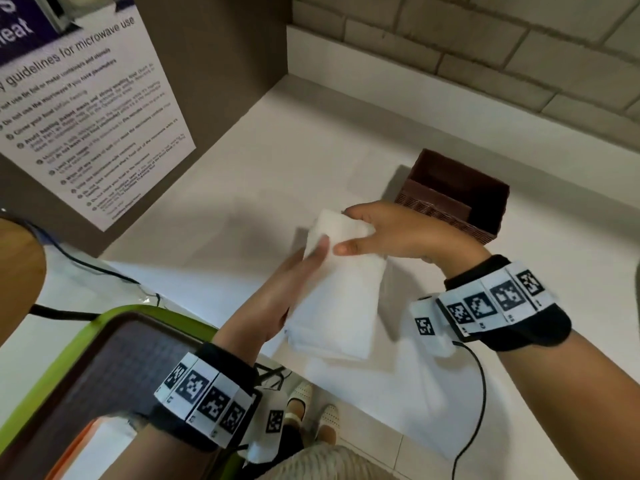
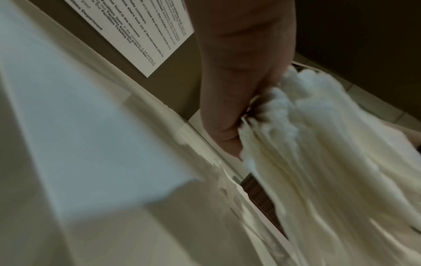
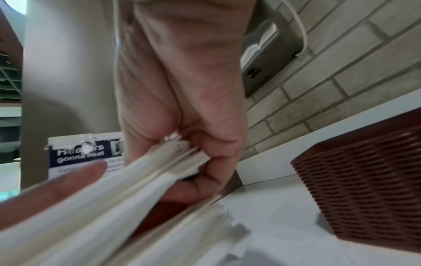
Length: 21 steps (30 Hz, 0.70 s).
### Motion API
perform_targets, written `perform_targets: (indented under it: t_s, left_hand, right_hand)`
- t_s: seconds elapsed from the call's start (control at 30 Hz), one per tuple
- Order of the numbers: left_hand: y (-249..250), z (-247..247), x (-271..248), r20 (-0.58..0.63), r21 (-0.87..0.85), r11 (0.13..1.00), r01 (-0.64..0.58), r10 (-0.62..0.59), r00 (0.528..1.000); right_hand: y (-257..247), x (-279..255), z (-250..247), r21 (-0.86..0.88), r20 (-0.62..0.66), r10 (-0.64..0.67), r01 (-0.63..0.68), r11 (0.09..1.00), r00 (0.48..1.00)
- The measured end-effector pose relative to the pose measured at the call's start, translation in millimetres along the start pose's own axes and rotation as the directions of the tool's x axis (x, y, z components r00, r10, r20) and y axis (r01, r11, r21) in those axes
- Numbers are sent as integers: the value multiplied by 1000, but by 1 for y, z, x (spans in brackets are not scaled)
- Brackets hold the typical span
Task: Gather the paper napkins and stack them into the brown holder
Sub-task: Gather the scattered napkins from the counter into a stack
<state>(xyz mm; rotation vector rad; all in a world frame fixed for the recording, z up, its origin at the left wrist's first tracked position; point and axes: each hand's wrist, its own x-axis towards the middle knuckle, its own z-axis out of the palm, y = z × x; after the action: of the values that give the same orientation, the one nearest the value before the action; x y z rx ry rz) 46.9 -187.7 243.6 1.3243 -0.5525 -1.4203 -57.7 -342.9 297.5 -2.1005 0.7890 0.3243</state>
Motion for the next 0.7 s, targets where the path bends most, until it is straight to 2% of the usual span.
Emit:
perform_targets:
  t_s: [0.07,0.17,0.23,0.3,0.37,0.57,0.7]
  left_hand:
    - [-7,-2,0,-58,67,998,-19,23,998]
    - [-14,-12,-3,-146,72,997,-2,12,989]
    - [-16,-23,-6,-194,32,999,32,-25,981]
    - [-16,-33,-9,-246,-10,998,57,-58,968]
    - [-15,-40,-10,-275,-18,996,82,-83,958]
    - [-13,-50,-11,-345,-36,994,105,-111,932]
    - [-9,-50,-9,-373,-31,995,90,-95,923]
  right_hand:
    - [1,7,9,-23,-33,-17,16,1000,999]
    - [13,13,11,152,-214,38,-5,988,976]
    - [33,23,10,7,-346,66,-67,998,936]
    - [51,33,16,-237,-322,66,-148,960,945]
    - [62,43,29,-360,-252,82,-172,917,964]
    - [62,56,32,-436,-301,123,-251,864,946]
    - [63,59,25,-418,-281,140,-252,873,949]
